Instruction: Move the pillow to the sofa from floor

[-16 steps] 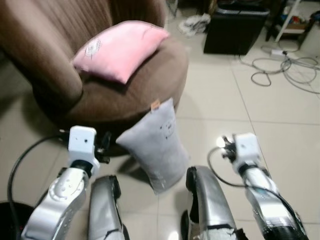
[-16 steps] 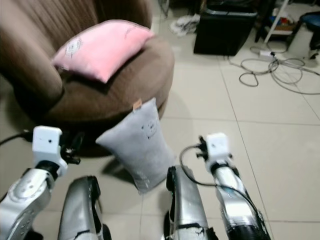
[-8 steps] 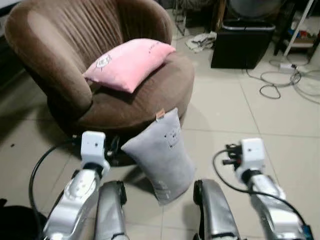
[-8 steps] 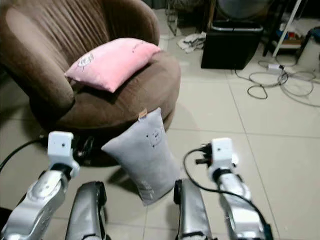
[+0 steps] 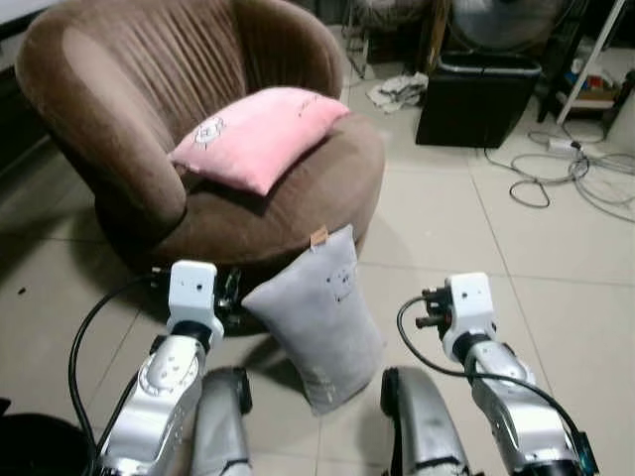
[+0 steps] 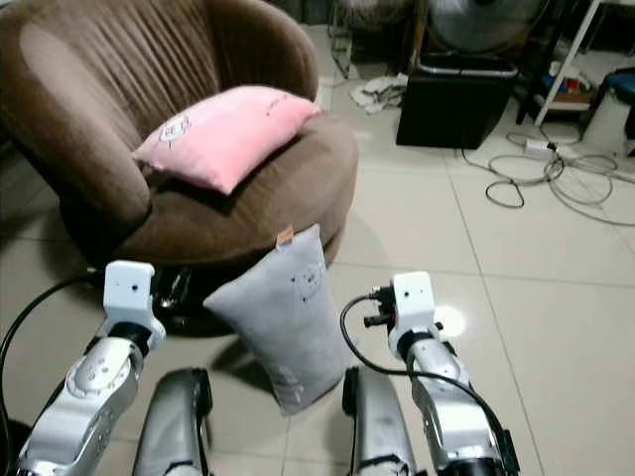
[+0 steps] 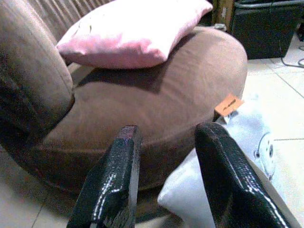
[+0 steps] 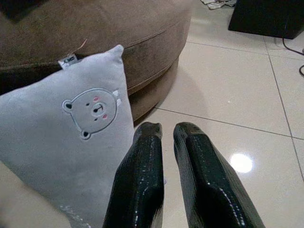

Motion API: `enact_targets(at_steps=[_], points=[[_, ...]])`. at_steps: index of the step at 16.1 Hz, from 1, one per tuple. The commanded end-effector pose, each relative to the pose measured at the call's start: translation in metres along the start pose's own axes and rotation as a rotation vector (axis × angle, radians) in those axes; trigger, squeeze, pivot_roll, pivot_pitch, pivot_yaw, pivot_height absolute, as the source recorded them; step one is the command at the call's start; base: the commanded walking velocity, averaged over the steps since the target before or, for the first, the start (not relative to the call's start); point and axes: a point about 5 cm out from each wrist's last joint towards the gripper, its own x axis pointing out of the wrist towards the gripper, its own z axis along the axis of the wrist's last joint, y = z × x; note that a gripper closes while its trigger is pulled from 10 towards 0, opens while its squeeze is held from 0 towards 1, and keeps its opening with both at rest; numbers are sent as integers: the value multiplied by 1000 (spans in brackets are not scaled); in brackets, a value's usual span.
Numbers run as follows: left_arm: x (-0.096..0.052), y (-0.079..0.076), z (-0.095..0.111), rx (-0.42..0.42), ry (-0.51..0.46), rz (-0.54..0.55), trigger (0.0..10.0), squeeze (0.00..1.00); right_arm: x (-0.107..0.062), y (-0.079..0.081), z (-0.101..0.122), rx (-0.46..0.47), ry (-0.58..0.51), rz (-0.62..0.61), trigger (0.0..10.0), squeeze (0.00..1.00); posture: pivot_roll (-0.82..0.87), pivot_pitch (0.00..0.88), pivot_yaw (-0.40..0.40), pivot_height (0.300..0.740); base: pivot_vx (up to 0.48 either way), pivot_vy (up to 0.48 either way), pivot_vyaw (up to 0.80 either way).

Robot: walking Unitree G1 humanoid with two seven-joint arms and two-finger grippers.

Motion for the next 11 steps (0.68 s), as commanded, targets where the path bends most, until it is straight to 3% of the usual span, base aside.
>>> enact_targets(at_steps=[1,6,11], points=[[2,5,-2,19,2,3,10000,0,3,2,1,-17,1,-5,10000,0,3,0,4,544,0,0,0],[1,2,-6,30,10,-13,10000,0,0,-3,-4,-1,16,-28,10000,0,-4,0,8,544,0,0,0],[2,2,-7,42,11,-18,10000,0,-2,-5,-7,-2,30,-27,10000,0,-8,0,2,544,0,0,-800]])
